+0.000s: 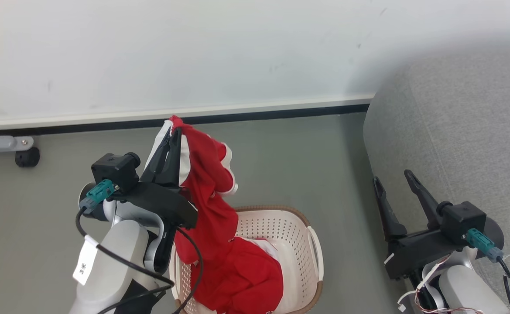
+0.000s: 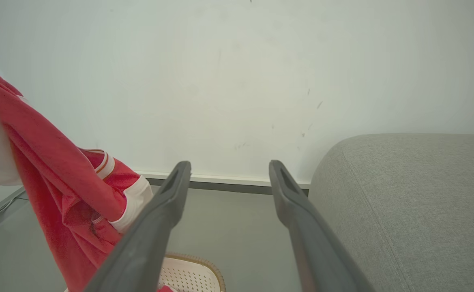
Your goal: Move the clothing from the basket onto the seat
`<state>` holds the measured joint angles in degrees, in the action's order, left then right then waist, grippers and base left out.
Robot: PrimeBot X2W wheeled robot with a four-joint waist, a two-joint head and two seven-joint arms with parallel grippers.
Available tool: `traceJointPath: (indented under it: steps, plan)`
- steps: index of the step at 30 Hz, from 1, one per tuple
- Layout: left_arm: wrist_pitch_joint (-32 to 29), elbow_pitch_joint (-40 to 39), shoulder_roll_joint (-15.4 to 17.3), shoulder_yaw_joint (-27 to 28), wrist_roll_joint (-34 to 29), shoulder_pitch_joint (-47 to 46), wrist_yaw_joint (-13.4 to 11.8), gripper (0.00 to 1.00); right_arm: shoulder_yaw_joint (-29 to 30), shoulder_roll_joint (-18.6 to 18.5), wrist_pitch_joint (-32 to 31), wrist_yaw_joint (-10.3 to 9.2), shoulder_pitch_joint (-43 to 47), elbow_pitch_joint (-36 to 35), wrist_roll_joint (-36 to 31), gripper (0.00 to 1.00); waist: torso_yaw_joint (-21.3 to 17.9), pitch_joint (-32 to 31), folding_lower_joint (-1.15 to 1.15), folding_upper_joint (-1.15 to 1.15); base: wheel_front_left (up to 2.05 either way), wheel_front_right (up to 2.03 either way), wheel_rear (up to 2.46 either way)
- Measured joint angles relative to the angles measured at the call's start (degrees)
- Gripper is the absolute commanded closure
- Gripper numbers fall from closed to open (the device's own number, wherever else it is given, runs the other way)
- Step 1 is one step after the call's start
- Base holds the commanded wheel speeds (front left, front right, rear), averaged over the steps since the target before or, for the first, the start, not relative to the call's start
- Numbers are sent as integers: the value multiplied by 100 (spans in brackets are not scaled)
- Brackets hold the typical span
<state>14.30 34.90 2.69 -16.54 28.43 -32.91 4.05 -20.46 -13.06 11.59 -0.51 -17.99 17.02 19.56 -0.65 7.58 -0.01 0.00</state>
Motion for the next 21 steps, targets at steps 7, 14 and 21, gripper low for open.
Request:
traceJointPath:
  steps: [7, 14, 21]
  plan:
    - [0, -519, 0, -1, -26, 180, 1, 100, -4, 3, -78, -5, 169, -43, 68, 0, -54, -206, 0, 0, 0, 0, 0]
    - [0, -982, 0, -34, -75, 392, 0, 100, -32, 0, -179, -51, 374, -155, 110, 0, -86, -424, 0, 1, 0, 0, 0]
    - [1, -1405, 54, -40, -89, 636, -54, 100, -86, 5, -296, -83, 565, -309, 145, 0, -87, -591, 0, 1, 0, 0, 0]
